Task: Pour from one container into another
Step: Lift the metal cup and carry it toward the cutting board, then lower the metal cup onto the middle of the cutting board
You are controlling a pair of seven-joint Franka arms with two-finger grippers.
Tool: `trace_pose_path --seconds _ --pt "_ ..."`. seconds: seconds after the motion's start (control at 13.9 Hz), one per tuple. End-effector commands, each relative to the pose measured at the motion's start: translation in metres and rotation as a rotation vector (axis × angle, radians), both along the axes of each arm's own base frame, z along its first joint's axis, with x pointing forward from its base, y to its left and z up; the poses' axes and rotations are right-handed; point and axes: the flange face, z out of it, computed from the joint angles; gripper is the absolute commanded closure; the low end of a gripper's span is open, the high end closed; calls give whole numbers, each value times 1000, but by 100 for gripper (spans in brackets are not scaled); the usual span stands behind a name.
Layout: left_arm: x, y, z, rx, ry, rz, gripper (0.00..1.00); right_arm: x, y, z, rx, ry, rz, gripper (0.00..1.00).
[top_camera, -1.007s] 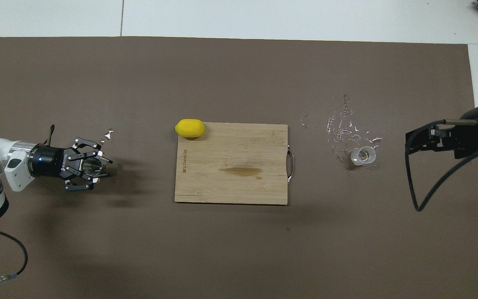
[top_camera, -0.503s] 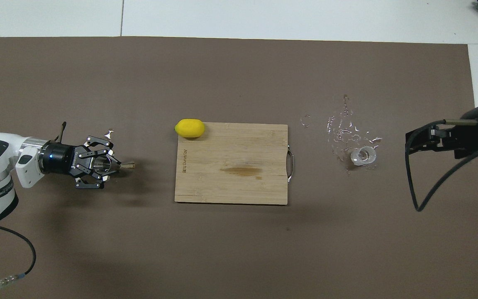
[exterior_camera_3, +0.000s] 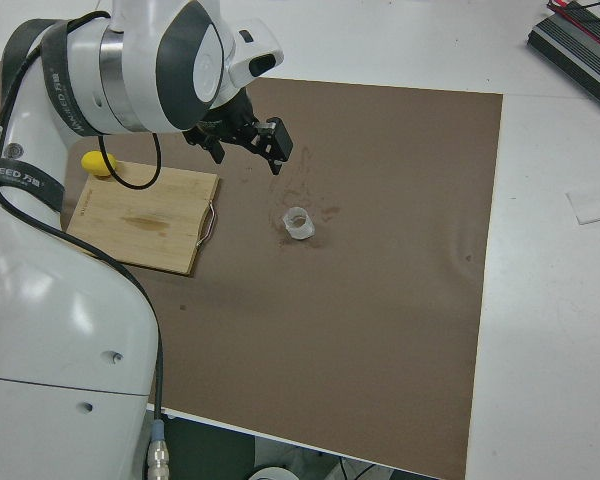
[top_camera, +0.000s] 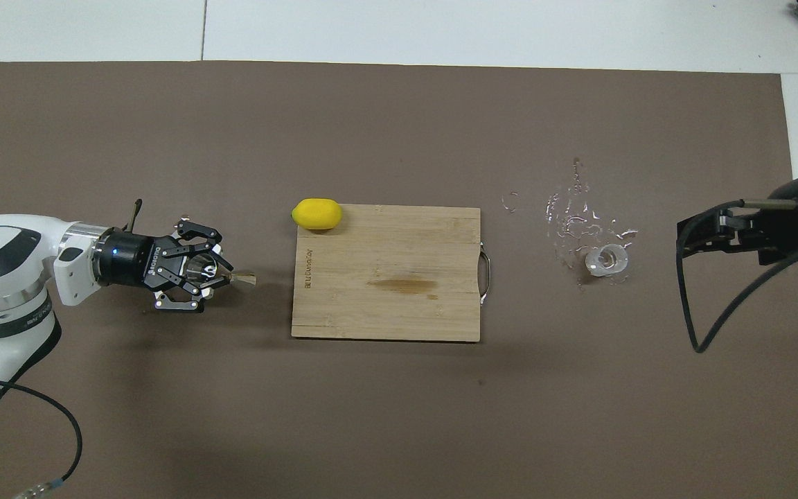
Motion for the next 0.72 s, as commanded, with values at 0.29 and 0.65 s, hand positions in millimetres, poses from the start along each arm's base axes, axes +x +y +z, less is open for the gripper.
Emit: trace_pose_path --seconds 0.29,0.65 --pt "-13 -84 38 64 69 90 80 -3 -2 3 -8 0 -15 0" --pt "-19 -163 43 87 101 143 78 -3 -2 3 -8 0 -15 0"
